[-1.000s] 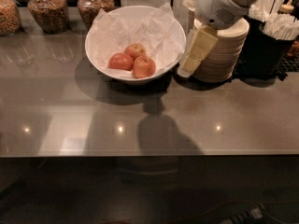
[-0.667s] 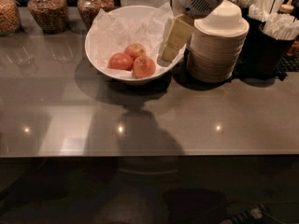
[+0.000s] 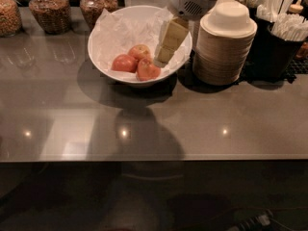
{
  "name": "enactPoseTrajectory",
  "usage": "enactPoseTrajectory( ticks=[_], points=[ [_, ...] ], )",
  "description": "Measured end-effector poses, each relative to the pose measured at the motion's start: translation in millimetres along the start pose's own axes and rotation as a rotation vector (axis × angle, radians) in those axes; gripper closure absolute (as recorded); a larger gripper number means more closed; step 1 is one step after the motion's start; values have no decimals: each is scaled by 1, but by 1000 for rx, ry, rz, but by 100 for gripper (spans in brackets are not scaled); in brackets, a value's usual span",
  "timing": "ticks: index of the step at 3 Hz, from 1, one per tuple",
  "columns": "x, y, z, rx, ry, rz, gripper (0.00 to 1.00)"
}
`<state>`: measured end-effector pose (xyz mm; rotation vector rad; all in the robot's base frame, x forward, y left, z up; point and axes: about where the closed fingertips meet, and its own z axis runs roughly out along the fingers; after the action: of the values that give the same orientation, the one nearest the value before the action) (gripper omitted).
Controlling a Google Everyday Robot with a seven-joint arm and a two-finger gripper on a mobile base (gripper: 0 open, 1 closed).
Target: Pick apple from white bowl
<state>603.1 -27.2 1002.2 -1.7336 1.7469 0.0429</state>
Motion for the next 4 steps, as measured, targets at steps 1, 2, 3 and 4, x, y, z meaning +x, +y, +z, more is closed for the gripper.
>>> enactPoseTrajectory(
  ticks=[1,2,3,4],
  points=[
    [0,-12,24,13,5,6,0],
    [6,-20,42,23,16,23,0],
    [15,-21,57,19,26,49,19],
    [25,-19,69,3,32,77,42]
  ],
)
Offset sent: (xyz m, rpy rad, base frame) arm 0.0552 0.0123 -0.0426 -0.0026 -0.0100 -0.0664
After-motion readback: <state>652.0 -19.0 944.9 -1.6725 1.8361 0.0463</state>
